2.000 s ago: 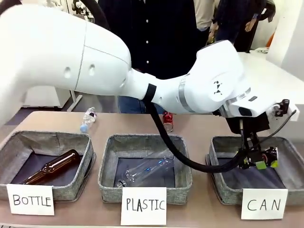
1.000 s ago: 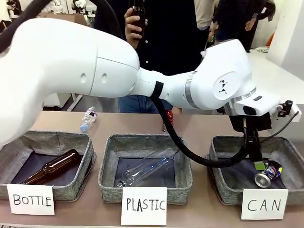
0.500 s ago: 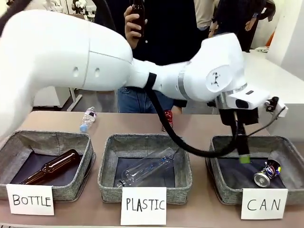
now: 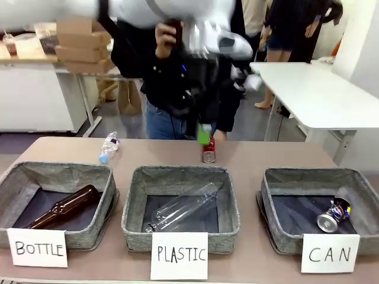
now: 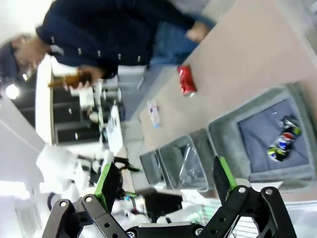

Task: Sort the can waste into the basket.
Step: Pick up the can waste from the table and place it in the right Fabric basket.

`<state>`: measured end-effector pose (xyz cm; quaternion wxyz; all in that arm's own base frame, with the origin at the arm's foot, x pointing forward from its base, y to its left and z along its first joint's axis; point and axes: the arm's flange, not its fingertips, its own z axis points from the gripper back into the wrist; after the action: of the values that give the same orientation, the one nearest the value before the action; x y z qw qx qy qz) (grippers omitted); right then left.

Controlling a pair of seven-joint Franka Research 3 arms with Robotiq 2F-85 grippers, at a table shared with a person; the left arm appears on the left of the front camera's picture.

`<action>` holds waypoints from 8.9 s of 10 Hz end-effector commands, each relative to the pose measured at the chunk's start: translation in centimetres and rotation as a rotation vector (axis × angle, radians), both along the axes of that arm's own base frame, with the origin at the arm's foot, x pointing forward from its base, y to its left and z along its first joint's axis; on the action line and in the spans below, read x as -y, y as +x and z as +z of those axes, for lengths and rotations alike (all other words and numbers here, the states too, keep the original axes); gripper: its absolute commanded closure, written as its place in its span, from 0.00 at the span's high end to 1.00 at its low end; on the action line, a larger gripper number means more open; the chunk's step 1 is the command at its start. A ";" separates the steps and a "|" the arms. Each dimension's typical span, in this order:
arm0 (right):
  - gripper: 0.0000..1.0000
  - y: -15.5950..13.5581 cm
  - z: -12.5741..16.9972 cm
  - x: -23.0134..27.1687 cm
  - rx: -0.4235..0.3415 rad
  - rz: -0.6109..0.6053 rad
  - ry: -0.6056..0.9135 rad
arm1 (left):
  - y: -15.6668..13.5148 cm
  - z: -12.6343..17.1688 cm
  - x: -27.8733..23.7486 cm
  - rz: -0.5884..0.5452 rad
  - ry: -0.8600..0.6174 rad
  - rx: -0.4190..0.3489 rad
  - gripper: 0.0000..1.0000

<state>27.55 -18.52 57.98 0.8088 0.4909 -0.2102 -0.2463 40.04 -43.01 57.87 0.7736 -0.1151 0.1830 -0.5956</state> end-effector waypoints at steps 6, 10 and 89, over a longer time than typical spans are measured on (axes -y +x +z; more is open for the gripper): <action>1.00 8.9 -0.3 -15.0 -0.141 0.269 0.091 | 1.1 6.0 -30.3 0.941 -0.461 -0.084 1.00; 1.00 11.5 1.1 -18.8 -0.212 0.231 0.083 | -3.2 4.6 -46.9 1.262 -0.842 -0.118 1.00; 1.00 7.8 -10.5 -23.0 -0.140 0.860 -0.837 | -3.9 4.6 -50.0 1.321 -0.830 -0.148 1.00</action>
<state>35.35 4.71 47.42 0.9687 0.1672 -0.0173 0.1827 36.43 6.95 62.31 0.8457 -0.5206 -0.1147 -0.0231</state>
